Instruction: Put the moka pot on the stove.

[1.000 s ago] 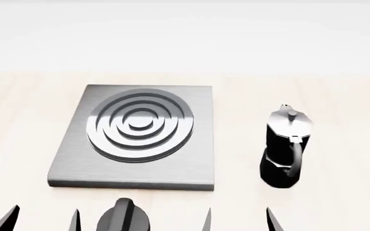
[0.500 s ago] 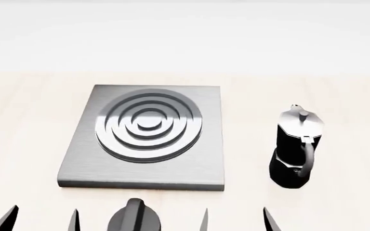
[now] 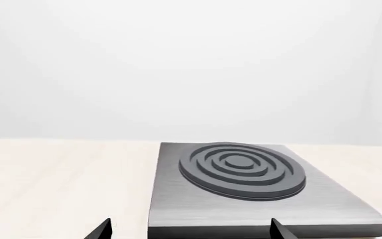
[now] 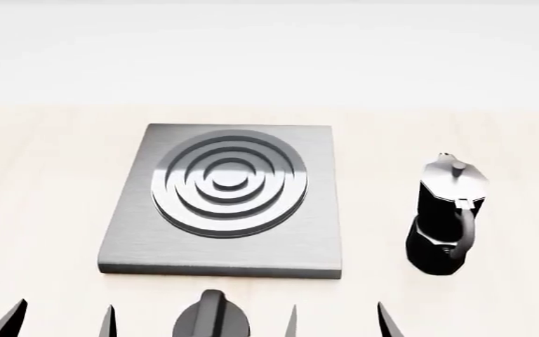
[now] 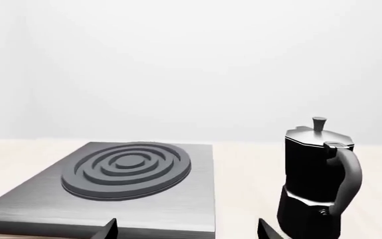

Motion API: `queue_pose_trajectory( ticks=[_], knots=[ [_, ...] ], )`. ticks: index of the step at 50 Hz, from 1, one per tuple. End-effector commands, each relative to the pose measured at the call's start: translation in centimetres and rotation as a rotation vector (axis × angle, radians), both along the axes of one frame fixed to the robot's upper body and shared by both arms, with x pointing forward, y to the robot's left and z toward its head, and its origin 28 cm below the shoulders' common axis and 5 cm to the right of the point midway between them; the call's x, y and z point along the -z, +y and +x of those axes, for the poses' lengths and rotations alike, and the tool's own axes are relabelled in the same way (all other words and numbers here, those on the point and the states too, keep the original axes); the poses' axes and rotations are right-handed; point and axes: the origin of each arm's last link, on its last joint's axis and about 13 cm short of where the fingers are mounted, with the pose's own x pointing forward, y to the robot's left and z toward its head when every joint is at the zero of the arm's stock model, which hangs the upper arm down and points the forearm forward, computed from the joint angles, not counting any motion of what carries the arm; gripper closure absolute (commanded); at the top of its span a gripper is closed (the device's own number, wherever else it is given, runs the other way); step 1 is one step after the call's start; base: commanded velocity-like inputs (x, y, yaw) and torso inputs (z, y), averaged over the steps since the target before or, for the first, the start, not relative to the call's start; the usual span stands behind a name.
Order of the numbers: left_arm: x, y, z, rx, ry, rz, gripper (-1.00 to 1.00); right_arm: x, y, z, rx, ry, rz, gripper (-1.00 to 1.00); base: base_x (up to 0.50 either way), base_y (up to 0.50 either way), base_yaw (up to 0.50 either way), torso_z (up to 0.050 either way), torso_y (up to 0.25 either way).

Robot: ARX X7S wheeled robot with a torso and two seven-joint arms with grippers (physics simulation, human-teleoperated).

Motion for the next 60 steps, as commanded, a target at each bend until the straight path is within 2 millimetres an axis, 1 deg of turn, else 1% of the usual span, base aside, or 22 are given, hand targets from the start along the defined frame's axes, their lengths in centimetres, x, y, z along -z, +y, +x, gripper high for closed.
queue_pose_trajectory(
  ticks=[1, 52, 60],
  knots=[
    [0.01, 0.01, 0.0, 0.001, 0.002, 0.0, -1.0, 0.09, 0.07, 0.03, -0.004, 0.002, -0.002, -1.0, 0.0, 0.05, 0.0, 0.0, 0.0],
    [0.26, -0.02, -0.14, -0.002, 0.007, -0.003, -1.0, 0.23, 0.05, 0.09, -0.006, 0.006, 0.009, -1.0, 0.0, 0.06, 0.0, 0.0, 0.0],
    [0.28, -0.03, -0.13, -0.002, 0.01, -0.003, -1.0, 0.64, 0.02, 0.06, -0.002, 0.024, 0.008, -1.0, 0.0, 0.03, 0.0, 0.0, 0.0]
  ],
)
